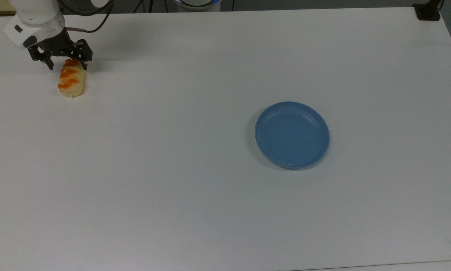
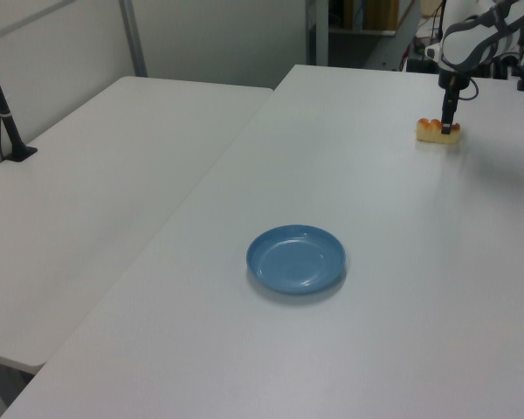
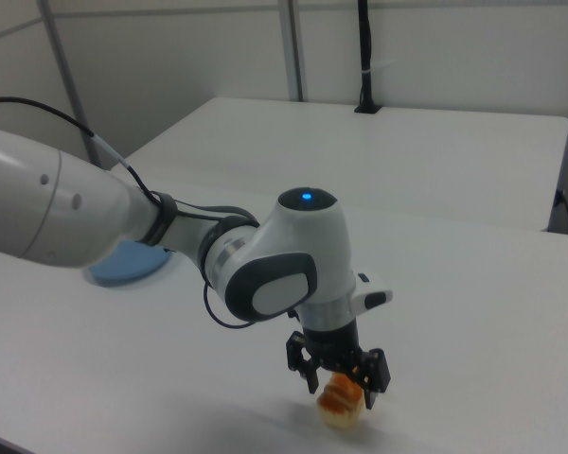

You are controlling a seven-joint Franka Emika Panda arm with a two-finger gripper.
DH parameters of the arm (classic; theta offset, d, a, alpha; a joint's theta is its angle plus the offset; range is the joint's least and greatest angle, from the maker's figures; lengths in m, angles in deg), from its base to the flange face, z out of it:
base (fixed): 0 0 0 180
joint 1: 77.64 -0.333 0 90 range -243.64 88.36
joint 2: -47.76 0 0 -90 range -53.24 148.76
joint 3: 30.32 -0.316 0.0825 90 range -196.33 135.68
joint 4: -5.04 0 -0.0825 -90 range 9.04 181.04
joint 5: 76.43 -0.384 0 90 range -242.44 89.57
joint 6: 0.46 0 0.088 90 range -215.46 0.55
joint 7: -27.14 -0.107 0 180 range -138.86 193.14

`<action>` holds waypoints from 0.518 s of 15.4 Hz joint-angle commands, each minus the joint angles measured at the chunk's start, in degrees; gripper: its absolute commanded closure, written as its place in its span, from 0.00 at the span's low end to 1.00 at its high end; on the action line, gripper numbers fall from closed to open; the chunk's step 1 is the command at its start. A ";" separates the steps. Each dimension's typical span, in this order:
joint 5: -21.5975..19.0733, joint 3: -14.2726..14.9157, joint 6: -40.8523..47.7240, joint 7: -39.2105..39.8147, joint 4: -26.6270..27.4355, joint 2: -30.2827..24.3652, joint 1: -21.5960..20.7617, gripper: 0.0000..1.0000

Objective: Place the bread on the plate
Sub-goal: 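Close the gripper on the bread roll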

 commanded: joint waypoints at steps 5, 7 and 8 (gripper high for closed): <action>-2.67 -1.50 -2.19 -1.87 -0.08 0.38 0.21 1.00; -2.75 -2.82 3.93 -5.11 -2.70 -1.99 -0.58 1.00; -2.67 -4.13 8.84 -7.74 -4.98 -2.95 -1.28 1.00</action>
